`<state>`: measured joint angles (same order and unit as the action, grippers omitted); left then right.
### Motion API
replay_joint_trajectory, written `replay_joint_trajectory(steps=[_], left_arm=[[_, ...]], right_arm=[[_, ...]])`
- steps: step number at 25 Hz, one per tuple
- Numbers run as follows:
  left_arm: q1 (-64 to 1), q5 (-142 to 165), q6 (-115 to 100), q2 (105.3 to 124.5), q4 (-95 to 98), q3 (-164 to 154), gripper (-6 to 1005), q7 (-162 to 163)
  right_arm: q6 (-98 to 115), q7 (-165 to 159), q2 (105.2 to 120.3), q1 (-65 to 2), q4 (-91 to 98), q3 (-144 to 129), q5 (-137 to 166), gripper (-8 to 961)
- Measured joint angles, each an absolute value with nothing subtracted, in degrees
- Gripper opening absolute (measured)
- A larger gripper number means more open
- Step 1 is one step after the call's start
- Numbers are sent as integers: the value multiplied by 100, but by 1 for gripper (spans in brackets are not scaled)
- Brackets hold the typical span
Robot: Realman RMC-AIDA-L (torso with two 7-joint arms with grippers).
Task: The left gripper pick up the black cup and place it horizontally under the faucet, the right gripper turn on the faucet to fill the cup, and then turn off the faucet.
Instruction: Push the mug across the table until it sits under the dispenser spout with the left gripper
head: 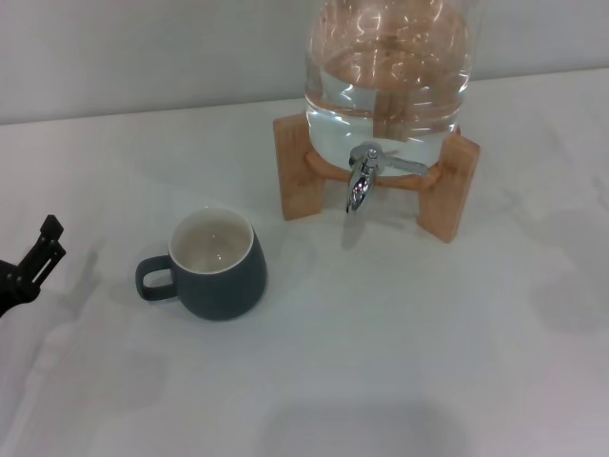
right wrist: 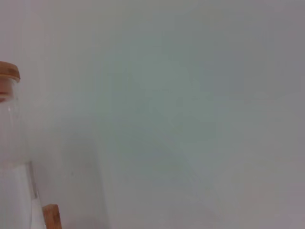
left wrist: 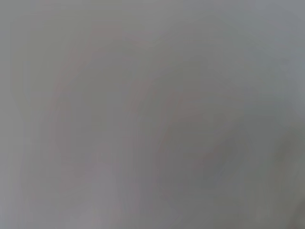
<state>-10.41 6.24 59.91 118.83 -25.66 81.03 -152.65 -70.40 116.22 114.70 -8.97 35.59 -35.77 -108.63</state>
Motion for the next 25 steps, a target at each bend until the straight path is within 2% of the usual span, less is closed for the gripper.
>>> replay_joint_trajectory(steps=[25], left_arm=[[-1144, 1038, 5979, 11933, -2662, 8051, 894, -15594]], right_arm=[[-6969, 11650, 11470, -992, 3474, -3571, -10863, 849]])
